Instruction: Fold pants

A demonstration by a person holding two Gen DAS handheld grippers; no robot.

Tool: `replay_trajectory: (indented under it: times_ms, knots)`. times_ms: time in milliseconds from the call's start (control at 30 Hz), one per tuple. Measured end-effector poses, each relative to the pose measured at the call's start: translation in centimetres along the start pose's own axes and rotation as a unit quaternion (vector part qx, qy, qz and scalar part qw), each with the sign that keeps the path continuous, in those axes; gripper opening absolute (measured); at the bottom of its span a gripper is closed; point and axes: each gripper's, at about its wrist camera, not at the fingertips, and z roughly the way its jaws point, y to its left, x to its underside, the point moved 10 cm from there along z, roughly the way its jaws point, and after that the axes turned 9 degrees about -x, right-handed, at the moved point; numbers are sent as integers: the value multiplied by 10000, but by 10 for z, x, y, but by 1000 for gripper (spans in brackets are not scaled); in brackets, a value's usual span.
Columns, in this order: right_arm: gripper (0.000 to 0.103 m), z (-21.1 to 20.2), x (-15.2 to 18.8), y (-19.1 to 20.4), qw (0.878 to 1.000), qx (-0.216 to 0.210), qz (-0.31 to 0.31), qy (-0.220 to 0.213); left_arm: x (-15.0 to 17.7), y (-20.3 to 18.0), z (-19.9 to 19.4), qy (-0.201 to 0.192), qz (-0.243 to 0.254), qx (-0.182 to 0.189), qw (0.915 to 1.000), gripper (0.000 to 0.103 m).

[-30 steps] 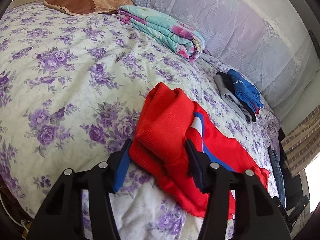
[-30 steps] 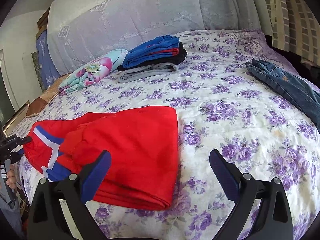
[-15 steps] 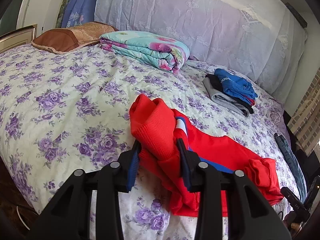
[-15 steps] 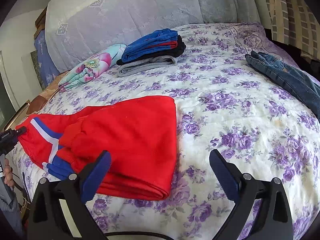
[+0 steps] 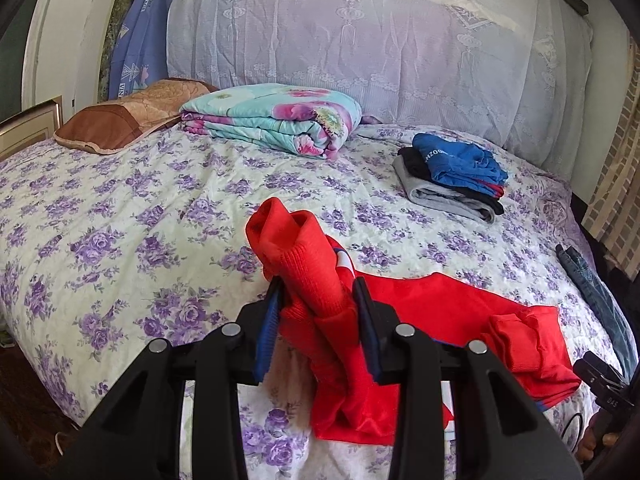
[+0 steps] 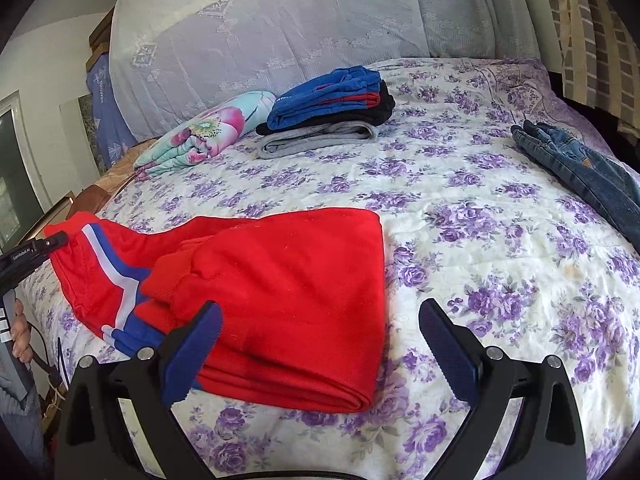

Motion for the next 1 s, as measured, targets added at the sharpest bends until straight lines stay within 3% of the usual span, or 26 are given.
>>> replay_trajectory:
  times_ms: [367, 533, 700, 767, 833, 900, 1000]
  knots:
    - [99, 3, -1, 6, 9999, -152, -26, 18, -12, -39, -7, -117, 421, 25, 9990, 32]
    - [99, -1, -4, 8, 9998, -214, -47, -38, -18, -70, -14, -189, 660, 238, 9974, 17]
    - [99, -3, -5, 5, 9997, -236, -9, -78, -20, -96, -16, -263, 909, 258, 9952, 16]
    - [99, -4, -4, 5, 9996, -275, 26, -79, -19, -87, -13, -260, 757, 100, 9967, 23]
    - [99, -5, -4, 4, 9996, -282, 15, -92, -15, -68, -11, -259, 619, -131, 9977, 59]
    - [99, -6, -5, 4, 9995, -294, 16, -111, -6, -44, -5, -166, 543, -425, 9975, 60]
    - [99, -4, -4, 4, 9994, -328, 61, -84, 8, -16, 2, 94, 373, -533, 9978, 60]
